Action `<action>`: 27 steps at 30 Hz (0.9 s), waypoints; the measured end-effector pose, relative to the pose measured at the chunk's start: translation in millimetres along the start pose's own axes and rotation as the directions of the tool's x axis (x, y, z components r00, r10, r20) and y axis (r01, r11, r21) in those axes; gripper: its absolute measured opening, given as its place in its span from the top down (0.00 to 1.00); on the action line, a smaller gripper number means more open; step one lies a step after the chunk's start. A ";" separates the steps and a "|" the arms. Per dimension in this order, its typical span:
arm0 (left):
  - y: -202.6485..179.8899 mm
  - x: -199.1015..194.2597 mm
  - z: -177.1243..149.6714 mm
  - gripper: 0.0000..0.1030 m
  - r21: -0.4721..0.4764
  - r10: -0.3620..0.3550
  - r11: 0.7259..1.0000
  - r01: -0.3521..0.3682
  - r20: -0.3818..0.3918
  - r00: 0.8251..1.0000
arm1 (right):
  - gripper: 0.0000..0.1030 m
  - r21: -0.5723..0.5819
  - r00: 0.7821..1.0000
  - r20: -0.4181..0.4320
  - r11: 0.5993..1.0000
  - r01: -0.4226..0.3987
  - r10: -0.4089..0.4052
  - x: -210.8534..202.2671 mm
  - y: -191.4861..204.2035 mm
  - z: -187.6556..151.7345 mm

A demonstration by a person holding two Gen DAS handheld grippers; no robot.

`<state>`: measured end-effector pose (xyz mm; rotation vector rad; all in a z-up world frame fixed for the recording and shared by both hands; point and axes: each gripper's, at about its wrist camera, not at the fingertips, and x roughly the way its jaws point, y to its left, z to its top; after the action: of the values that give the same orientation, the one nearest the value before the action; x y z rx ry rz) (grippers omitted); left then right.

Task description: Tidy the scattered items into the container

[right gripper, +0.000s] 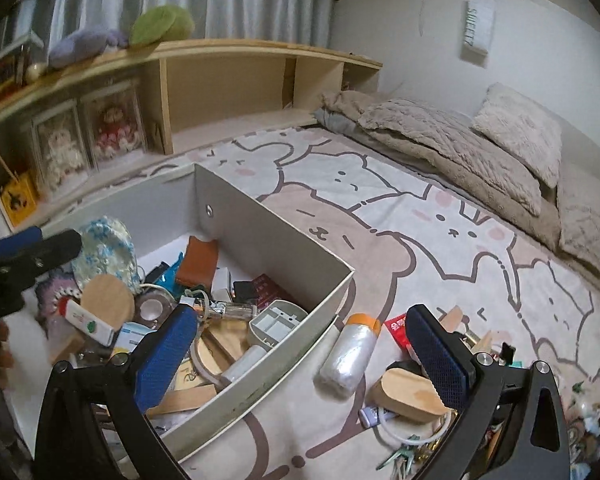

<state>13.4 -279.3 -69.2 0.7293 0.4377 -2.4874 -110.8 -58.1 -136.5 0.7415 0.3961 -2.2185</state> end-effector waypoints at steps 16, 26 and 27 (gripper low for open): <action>-18.4 -4.7 -1.3 0.00 0.055 0.019 0.998 -0.019 0.011 1.000 | 0.00 0.114 0.997 0.076 0.993 -0.031 0.022 -34.9 -26.6 -8.4; -36.2 -22.3 -0.6 0.00 0.093 0.000 0.996 -0.004 0.040 0.999 | 0.00 0.152 0.991 0.134 0.988 -0.017 -0.003 -68.5 -38.3 -16.9; -38.4 -24.2 -0.3 0.00 0.098 -0.003 0.995 -0.001 0.044 0.999 | 0.00 0.159 0.990 0.139 0.987 -0.018 -0.004 -72.3 -39.9 -18.4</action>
<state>9.9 -238.5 -49.5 0.7112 0.3018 -2.5351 -93.5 18.1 -104.2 0.6650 0.1474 -2.2983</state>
